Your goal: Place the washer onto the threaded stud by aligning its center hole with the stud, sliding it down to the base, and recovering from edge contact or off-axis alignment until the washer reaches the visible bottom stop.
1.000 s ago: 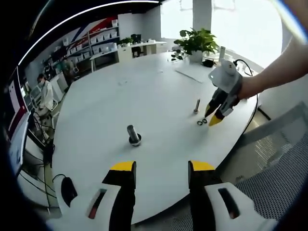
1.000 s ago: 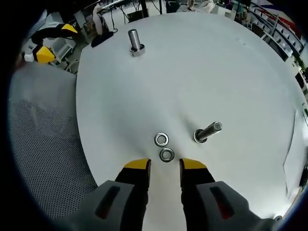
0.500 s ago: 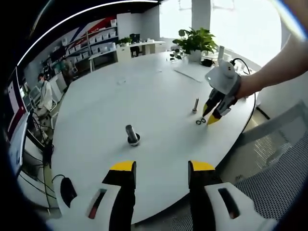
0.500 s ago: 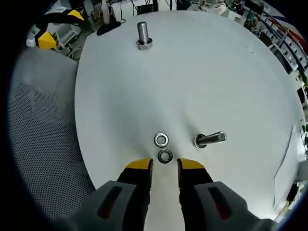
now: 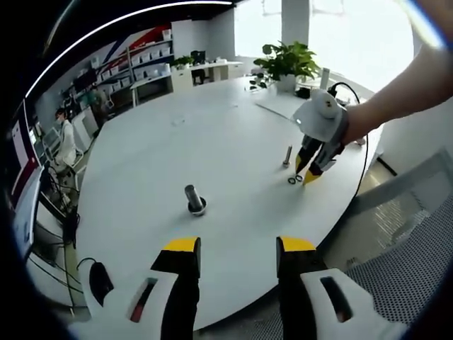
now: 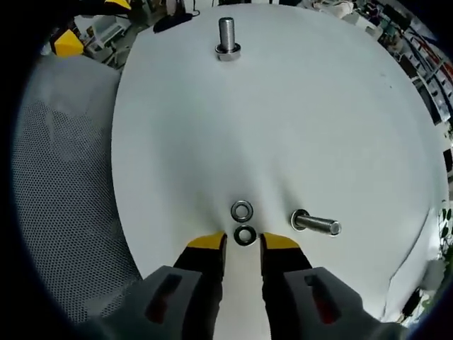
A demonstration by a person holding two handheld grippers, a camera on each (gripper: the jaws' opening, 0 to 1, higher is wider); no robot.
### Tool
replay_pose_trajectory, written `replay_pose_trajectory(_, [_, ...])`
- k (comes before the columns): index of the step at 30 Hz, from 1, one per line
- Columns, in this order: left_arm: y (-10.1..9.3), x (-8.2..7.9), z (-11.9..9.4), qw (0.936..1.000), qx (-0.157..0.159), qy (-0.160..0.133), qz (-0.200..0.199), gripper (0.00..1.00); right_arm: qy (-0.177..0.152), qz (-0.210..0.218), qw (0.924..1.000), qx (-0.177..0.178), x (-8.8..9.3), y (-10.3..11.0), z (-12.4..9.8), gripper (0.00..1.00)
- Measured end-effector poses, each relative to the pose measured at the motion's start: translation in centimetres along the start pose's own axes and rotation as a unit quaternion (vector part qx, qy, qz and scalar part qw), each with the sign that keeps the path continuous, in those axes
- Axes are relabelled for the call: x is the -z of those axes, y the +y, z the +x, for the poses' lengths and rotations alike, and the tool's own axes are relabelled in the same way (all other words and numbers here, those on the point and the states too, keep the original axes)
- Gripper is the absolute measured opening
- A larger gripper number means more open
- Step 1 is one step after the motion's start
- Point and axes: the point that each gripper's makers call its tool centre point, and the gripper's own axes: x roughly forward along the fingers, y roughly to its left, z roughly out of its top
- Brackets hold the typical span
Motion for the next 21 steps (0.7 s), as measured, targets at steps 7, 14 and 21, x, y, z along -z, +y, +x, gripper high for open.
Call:
replay_pose_trajectory(7, [0.17, 0.14, 0.13, 1.0000, -0.003, 0.003, 0.002, 0.41, 0.031, -0.008, 0.9995, -0.002, -0.24, 0.29, 0.04, 0.16])
replay_pose_trajectory(14, [0.26, 0.15, 0.09, 1.0000, -0.005, 0.003, 0.002, 0.40, 0.044, -0.009, 0.9990, -0.005, 0.15, 0.16, -0.03, 0.15])
replay_pose_trajectory(21, [0.23, 0.25, 0.12, 1.0000, -0.005, 0.006, 0.002, 0.40, 0.077, -0.013, 0.9970, -0.004, -0.01, -0.25, 0.64, 0.14])
